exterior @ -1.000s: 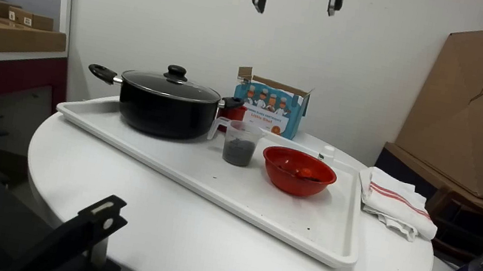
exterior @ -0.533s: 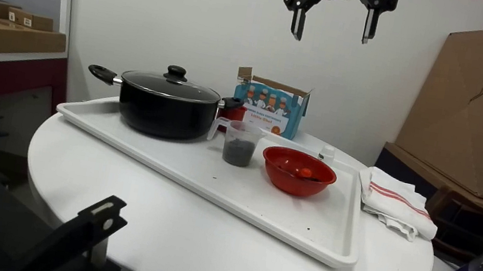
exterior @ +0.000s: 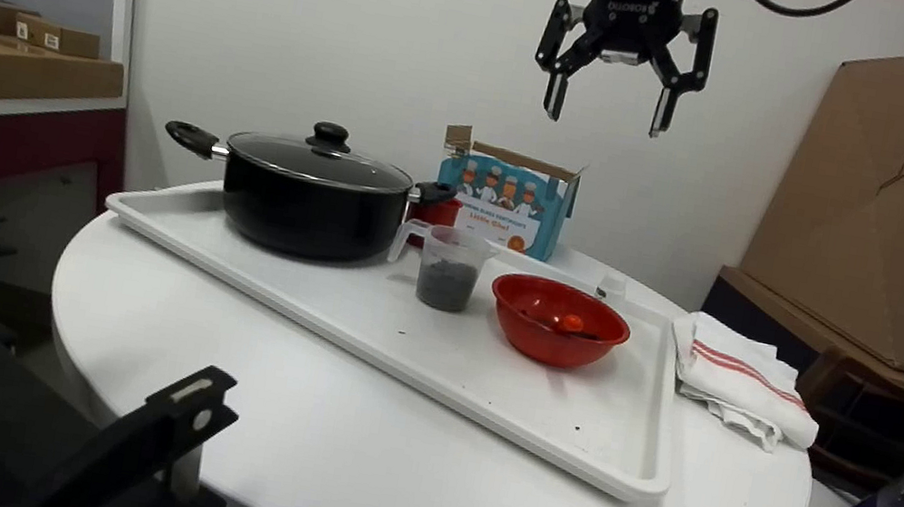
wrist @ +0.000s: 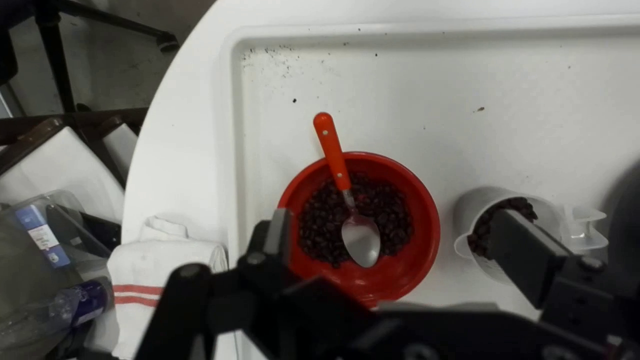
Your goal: Take a spoonful of the contents of the red bowl and put it in the jug
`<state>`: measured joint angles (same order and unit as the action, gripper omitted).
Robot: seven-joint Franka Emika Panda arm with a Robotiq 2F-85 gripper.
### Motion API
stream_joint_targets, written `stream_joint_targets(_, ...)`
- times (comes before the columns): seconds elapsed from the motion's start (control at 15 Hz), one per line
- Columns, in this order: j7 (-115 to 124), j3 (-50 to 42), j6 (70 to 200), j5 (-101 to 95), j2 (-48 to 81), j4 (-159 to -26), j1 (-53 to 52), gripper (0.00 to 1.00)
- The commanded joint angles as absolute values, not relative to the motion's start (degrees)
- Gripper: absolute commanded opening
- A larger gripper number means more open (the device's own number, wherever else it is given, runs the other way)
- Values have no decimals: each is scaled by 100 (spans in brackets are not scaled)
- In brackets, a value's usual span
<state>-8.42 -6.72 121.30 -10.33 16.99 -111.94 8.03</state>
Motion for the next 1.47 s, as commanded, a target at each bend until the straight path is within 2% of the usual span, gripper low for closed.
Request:
stream_joint_targets(0.0, -1247, -561, 11777, -704, 2312, -10393, 884, 100)
stream_joint_targets(0.4, -1552, -604, 11352, -825, 2678, -10195, 981, 100)
stream_joint_targets(1.4, -1831, -688, 11366, -925, 3500, -10224, 1377, 100)
